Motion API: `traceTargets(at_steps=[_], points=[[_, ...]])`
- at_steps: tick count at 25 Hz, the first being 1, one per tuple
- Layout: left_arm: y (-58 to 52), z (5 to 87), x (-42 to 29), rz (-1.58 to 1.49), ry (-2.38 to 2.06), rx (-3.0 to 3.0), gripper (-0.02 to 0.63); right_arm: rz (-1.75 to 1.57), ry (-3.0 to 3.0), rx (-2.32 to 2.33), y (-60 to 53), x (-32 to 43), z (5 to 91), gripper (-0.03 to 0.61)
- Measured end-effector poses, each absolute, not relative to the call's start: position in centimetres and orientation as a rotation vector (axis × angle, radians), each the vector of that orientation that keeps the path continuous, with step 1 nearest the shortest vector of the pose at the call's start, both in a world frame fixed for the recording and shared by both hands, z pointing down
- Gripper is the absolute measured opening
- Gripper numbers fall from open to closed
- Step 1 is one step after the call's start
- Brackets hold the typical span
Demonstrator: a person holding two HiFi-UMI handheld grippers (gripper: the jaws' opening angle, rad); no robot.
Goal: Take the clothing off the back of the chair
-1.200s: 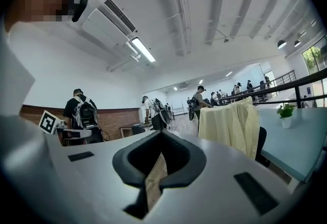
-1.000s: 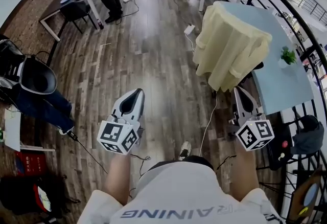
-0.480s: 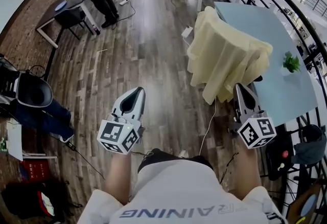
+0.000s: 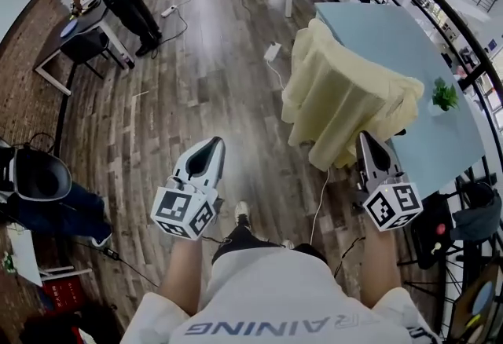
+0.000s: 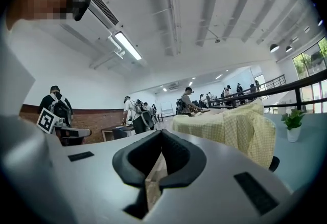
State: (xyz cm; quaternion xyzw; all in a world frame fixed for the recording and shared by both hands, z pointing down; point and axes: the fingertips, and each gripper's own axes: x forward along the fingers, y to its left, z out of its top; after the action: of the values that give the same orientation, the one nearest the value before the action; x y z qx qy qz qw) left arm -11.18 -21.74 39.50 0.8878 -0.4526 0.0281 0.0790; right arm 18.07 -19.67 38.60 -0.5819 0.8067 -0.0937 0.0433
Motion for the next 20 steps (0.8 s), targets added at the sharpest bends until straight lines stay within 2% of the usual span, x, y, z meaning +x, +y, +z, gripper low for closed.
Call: traceTargets(at_steps=[12, 20], points=[[-33.8, 38.3, -14.7, 0.075, -1.048, 2.822, 0.041, -0.199, 2.25, -2.044, -25.3, 13.1, 36.1, 0.021], [-37.4, 38.8, -12.2, 0.07, -0.839, 2.849, 0.041, -0.195, 2.083, -2.222, -24.7, 15.1, 35.8, 0.021]])
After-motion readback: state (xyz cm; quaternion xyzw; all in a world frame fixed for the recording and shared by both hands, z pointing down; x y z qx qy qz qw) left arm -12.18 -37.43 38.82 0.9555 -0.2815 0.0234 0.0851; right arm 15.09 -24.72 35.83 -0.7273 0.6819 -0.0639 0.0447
